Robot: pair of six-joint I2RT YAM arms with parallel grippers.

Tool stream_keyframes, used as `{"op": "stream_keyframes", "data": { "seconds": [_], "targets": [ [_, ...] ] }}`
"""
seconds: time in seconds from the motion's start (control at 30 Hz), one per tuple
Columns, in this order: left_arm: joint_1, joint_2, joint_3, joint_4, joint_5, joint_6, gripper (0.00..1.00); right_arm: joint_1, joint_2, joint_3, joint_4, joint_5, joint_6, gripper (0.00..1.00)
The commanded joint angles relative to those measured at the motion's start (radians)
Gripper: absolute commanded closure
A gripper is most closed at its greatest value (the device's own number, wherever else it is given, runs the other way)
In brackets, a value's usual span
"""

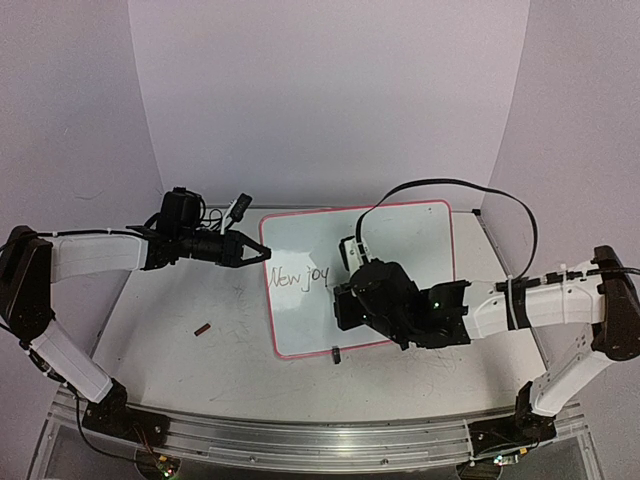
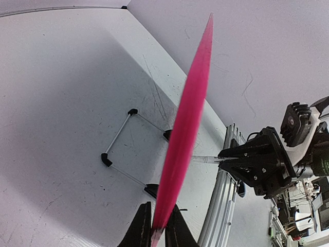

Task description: Write a sentence on the whiteboard

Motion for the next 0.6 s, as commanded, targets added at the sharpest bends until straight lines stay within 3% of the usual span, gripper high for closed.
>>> {"op": "stream_keyframes", "data": {
  "seconds": [0.0, 0.23, 0.57],
  "targets": [
    [-0.015, -0.008, 0.006, 0.014, 0.029, 0.008, 0.91, 0.007, -0.005, 0.002, -0.017, -0.004, 0.018, 1.0],
    [-0.015, -0.006, 0.005, 0.014, 0.024, 0.009, 0.91, 0.009, 0.04, 0.072, 0.045, -0.009, -0.002, 1.0],
    [-0.015, -0.008, 0.009, 0.014, 0.032, 0.007, 0.91, -0.039, -0.121, -0.031, 0.08, -0.014, -0.008, 1.0]
  ]
}}
